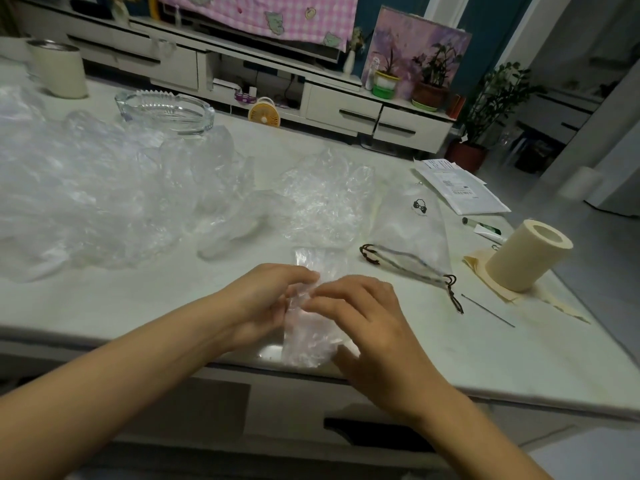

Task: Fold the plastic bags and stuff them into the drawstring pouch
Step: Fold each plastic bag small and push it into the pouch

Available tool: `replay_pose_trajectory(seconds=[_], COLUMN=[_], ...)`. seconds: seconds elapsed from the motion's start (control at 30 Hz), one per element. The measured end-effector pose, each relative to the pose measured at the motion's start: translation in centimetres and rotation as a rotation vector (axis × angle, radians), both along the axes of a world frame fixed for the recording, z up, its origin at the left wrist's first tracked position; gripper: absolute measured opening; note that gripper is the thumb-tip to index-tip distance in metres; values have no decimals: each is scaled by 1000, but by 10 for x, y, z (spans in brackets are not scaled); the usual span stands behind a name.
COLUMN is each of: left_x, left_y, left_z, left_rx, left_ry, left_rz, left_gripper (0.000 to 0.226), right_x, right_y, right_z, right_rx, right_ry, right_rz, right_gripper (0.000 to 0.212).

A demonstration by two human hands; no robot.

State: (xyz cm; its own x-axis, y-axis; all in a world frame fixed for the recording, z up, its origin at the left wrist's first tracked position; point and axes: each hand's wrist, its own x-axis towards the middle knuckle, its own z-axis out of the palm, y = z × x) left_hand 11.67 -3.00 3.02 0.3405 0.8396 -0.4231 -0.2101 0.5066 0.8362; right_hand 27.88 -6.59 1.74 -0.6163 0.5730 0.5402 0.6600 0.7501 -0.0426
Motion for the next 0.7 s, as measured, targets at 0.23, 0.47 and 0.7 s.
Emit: replay_pose_trajectory(seconds=[0.23, 0.47, 0.7], left_x=[-1, -1, 2], left_y=[5, -2, -4], left_z=[1, 10, 10], left_rx=[-155, -231, 1], left_ry=[-241, -355, -4], left_rz=[137, -42, 14], left_gripper=[30, 26, 21], right_x=[6, 9, 11], right_y=[-3, 10, 4], right_z=[-2, -9, -1], right_rx=[-358, -111, -228], right_ry=[510, 277, 371], right_rz=[-31, -54, 11], right_gripper=[31, 47, 24])
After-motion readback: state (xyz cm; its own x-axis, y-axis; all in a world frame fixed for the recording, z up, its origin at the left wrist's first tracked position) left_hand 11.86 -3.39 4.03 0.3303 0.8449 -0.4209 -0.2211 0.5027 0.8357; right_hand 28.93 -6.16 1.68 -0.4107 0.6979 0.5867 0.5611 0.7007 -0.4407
